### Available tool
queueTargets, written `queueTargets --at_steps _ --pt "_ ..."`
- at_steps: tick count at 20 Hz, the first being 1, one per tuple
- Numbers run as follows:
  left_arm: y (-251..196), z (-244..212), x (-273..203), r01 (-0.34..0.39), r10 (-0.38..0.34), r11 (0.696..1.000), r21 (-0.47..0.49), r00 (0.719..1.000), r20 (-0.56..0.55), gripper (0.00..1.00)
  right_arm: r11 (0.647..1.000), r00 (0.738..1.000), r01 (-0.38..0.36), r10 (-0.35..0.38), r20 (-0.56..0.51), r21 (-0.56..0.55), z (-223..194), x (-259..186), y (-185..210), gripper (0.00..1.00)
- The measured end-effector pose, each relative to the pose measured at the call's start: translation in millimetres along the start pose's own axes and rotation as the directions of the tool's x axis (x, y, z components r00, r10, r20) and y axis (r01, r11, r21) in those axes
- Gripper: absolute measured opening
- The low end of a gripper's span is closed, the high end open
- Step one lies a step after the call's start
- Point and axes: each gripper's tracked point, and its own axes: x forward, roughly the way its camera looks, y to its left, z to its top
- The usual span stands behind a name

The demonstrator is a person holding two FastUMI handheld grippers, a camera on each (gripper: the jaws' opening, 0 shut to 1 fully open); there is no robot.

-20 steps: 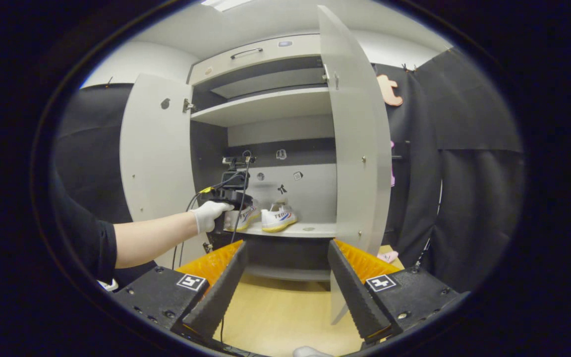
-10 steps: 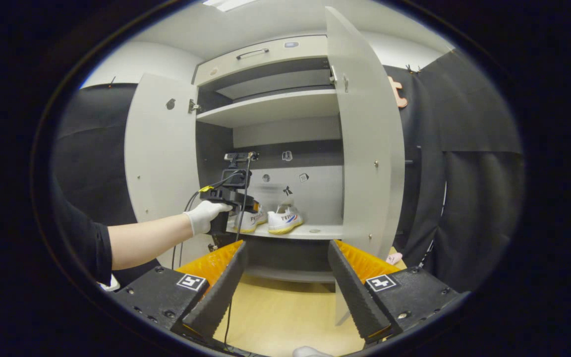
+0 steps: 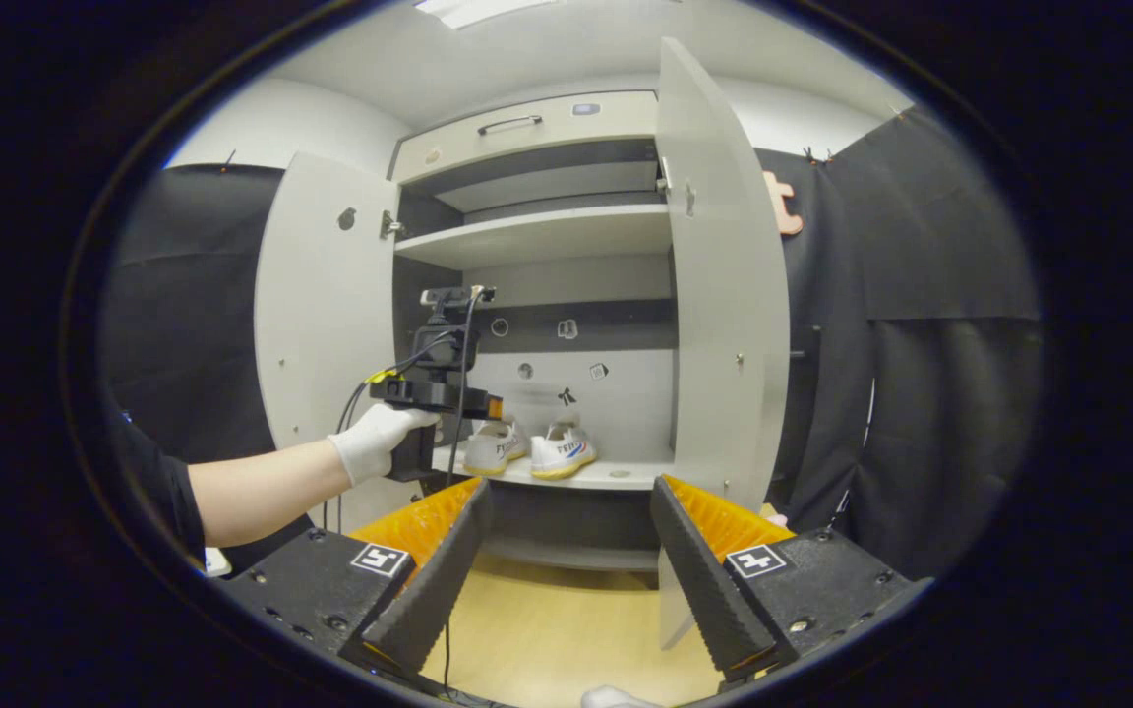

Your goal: Grab one shoe with the right hand and put it into the shoe cabinet, grab the other shoe with the left hand and put it into the shoe cabinet; then close the right door with the right hand and the left door with the left hand.

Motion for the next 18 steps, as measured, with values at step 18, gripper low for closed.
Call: queueTargets --at_steps 18 --pt "7.7 21.5 -261.2 0.036 -0.041 0.999 0.023 0.947 0.319 0.96 0.998 0.994 0.061 -0.058 0.097 -0.023 30.8 -41.3 4.9 1.00"
